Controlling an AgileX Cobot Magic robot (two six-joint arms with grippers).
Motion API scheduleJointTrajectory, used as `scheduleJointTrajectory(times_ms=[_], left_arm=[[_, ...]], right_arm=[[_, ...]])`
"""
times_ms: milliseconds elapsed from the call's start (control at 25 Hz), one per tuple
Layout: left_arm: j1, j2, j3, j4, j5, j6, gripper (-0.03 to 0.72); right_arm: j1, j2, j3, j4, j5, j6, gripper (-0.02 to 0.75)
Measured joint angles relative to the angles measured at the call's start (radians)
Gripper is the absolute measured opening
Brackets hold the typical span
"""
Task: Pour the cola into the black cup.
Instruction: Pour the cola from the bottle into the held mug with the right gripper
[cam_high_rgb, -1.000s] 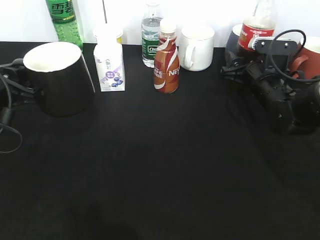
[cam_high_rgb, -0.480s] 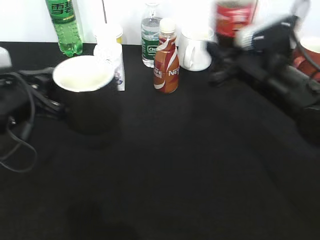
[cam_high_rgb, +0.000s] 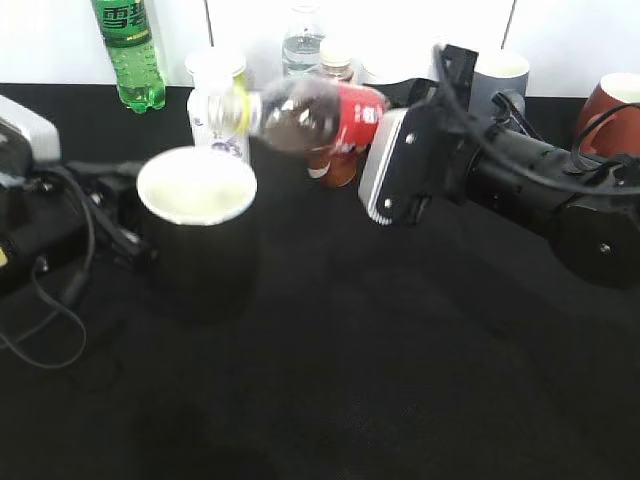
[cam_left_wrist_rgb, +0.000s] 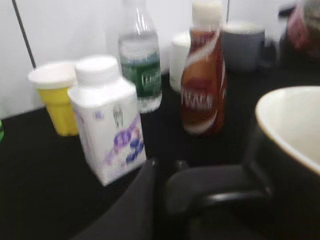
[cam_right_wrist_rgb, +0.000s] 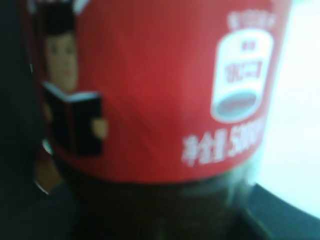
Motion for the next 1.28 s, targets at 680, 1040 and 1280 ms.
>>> scheduleJointTrajectory(times_ms=[680, 1040, 1280], left_arm=[[0.0, 0.0, 0.0, 0.044, 0.025, 0.042, 0.056], [0.0, 0.003, 0.0, 0.045, 0.009, 0.044, 0.056], [0.0, 0.004, 0.0, 0.088, 0.009, 0.045, 0.056]], right_arm=[[0.0, 0.0, 0.0, 0.058, -0.097, -0.455, 0.384], [0.0, 0.0, 0.0, 0.058, -0.099, -0.486, 0.379], [0.0, 0.0, 0.0, 0.058, -0.101, -0.488, 0.377]])
